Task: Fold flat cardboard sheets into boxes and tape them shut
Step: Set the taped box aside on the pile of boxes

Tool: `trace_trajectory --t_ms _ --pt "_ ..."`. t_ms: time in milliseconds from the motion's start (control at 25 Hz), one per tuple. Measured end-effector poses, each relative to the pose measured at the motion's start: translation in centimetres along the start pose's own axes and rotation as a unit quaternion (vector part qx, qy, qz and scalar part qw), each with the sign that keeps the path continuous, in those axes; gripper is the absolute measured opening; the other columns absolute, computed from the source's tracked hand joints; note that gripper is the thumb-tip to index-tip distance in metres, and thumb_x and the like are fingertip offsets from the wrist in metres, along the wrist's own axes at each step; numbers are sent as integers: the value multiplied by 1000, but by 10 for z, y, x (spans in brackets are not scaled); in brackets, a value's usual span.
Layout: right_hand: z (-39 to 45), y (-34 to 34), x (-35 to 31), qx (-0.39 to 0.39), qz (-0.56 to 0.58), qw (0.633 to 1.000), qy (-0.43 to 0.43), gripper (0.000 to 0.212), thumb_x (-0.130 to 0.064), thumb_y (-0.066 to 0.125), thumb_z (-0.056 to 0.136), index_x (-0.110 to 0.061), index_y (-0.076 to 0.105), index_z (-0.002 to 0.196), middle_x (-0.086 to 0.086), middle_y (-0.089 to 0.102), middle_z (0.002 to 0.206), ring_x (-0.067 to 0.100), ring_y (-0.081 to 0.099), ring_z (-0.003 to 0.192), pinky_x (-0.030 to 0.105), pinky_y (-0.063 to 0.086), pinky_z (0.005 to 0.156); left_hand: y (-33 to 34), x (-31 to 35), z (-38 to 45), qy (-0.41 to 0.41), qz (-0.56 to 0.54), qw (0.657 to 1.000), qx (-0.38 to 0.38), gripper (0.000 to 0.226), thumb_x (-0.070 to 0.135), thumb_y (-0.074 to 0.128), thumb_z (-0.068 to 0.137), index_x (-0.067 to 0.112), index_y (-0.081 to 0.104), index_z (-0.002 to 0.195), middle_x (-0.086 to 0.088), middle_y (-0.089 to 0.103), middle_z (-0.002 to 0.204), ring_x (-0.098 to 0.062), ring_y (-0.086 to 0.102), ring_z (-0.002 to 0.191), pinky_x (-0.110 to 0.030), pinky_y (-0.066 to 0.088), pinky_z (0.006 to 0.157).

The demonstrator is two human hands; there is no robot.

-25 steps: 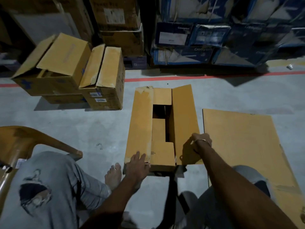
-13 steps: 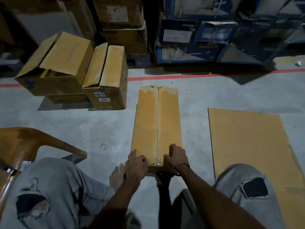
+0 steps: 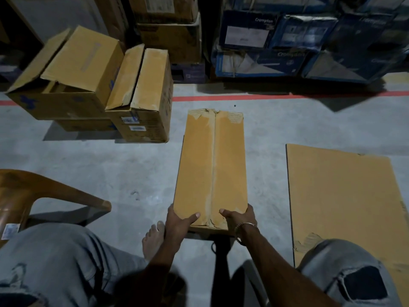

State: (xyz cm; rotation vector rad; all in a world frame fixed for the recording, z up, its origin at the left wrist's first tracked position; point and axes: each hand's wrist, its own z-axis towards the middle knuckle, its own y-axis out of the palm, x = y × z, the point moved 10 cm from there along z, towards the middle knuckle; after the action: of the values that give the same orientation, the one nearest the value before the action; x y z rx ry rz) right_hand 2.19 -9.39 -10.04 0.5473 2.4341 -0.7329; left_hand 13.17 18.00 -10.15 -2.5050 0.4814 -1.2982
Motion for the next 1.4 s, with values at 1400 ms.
trace_trajectory --t_ms 1400 --pt "-88 325 -524 -80 -214 865 -446 87 -60 57 98 -23 16 165 16 47 157 41 47 138 47 45 106 -341 382 255 256 220 919 204 50 45 48 108 23 52 152 -21 26 166 -42 26 151 -53 34 115"
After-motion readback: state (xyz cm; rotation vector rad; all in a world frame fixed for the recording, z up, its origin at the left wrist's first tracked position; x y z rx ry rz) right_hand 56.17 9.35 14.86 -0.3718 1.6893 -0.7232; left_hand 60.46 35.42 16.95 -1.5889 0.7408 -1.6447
